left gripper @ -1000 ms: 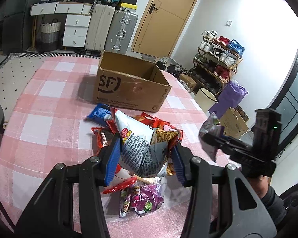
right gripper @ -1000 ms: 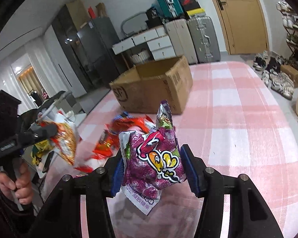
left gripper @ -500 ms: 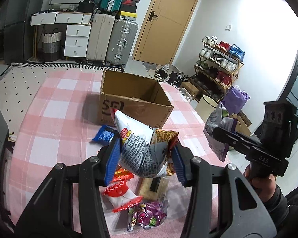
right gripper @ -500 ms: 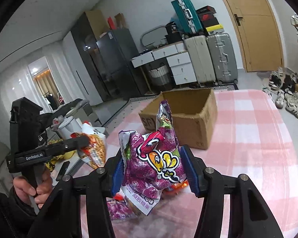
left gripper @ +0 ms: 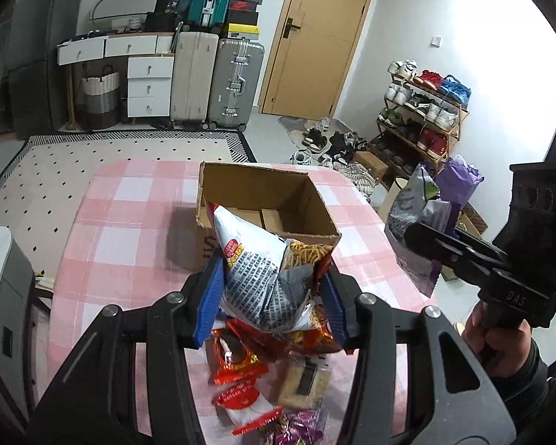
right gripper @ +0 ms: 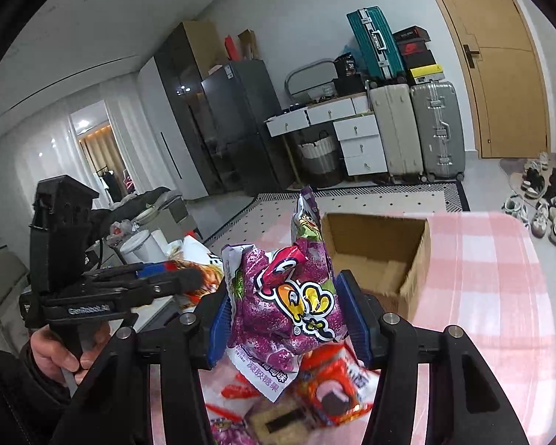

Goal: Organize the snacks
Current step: 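Carry both bags over the cardboard box and lower them inside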

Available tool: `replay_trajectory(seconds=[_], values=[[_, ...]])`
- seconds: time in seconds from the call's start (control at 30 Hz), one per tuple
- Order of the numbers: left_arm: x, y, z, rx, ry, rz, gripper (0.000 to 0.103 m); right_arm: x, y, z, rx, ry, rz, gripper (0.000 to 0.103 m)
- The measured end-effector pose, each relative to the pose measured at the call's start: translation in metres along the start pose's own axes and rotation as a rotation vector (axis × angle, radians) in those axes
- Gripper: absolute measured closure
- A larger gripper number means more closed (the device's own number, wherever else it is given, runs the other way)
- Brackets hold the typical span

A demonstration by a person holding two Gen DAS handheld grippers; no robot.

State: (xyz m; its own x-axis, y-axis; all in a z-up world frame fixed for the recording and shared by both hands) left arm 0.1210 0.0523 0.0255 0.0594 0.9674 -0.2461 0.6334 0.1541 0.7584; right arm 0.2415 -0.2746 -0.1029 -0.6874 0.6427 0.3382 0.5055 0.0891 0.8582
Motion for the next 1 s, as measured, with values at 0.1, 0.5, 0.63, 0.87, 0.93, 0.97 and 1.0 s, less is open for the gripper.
replay_trajectory(seconds=[0.1,0.5,0.63,0.87,0.93,0.97,1.0], values=[[0.000,0.014,0.008,0.008,0.023,0.008,0.057,-0.004,0.012,0.007,0.001,0.002,0.009,0.049],[-0.008,0.074,0.058,0.021,0.051,0.038,0.057,-0.033,0.048,0.038,0.022,-0.015,0.012,0.049],[-0.009,0.090,0.078,0.027,0.047,0.046,0.057,-0.041,0.054,0.053,0.031,-0.024,0.013,0.049],[0.005,0.100,0.132,0.083,0.035,0.000,0.057,-0.057,0.054,0.087,0.069,-0.037,0.025,0.049],[0.012,0.101,0.144,0.090,0.034,-0.015,0.057,-0.063,0.051,0.097,0.080,-0.041,0.027,0.049],[0.014,0.102,0.151,0.093,0.032,-0.026,0.057,-0.066,0.051,0.102,0.085,-0.046,0.029,0.049],[0.016,0.104,0.157,0.095,0.023,-0.039,0.057,-0.069,0.051,0.108,0.092,-0.050,0.032,0.049]])
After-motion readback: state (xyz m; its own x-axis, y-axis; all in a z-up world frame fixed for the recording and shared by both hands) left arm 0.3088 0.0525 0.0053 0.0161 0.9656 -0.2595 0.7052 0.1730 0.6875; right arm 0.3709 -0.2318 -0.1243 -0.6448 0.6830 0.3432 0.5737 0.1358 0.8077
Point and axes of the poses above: each gripper's, at about its wrist camera, not at the fingertips, and z roughly the way its jaws point, x to its left, y to its top, the point moved 6 cm from there along z, roughly the way its jaws point
